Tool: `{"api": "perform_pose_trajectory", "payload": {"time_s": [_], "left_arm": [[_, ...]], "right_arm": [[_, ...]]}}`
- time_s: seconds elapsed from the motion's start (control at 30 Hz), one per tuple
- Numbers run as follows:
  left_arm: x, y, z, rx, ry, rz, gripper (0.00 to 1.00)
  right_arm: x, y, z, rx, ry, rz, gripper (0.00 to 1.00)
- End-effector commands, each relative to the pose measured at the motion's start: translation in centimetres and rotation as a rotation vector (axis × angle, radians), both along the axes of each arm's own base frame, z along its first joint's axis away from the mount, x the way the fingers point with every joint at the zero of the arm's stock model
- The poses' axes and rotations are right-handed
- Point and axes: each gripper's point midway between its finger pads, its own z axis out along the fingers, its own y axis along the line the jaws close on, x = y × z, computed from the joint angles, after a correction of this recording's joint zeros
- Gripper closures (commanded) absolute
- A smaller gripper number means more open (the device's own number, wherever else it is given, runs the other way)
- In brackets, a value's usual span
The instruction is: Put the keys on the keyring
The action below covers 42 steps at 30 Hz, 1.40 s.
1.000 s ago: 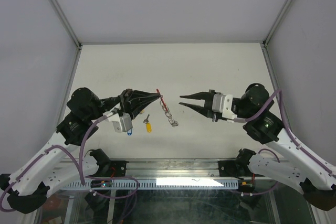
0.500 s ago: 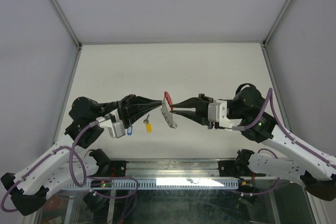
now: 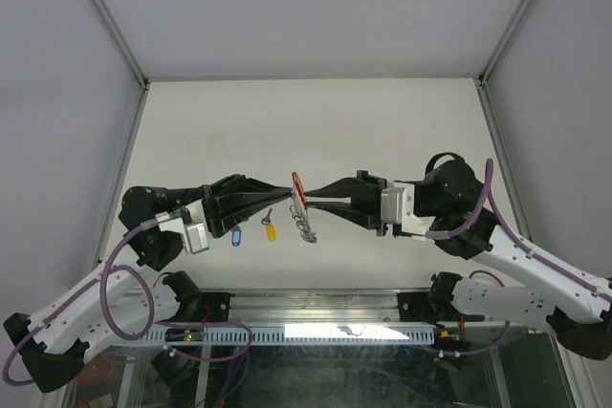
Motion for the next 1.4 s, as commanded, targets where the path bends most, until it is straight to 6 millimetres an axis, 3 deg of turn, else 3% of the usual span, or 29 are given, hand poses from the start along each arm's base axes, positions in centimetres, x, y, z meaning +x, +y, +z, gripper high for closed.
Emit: {"api": "perform_pose_trajectory", "payload": {"time_s": [0.0,0.83,1.07,1.27,1.37], "left_arm": [[-1.4,0.3,1.2,-0.040,-0.037,-0.053,1.00],[-1.5,-0.5,0.4,0.002,-0.013,-0.101,1.00],[-1.4,-0.6,0.1,0.012,-0.001,-0.103,1.00],[-1.3,-0.6,0.3,0.012,0.011,-0.099,1.00],[-1.0,-0.7,0.6,0.009,0.042,-0.091,1.00]], "right_arm": [[-0.5,-0.8,4.1,0.129,-0.026,-0.002,0.79],[-0.5,0.2,3.9,0.117,-0.019,0.014,0.79],[-0.5,0.2,3.7,0.107,-0.013,0.015,0.85],[-0.7,0.4,3.1,0.075,0.000,0.031,1.00],[-0.7,0.5,3.0,0.045,0.017,0.031,1.00]]}}
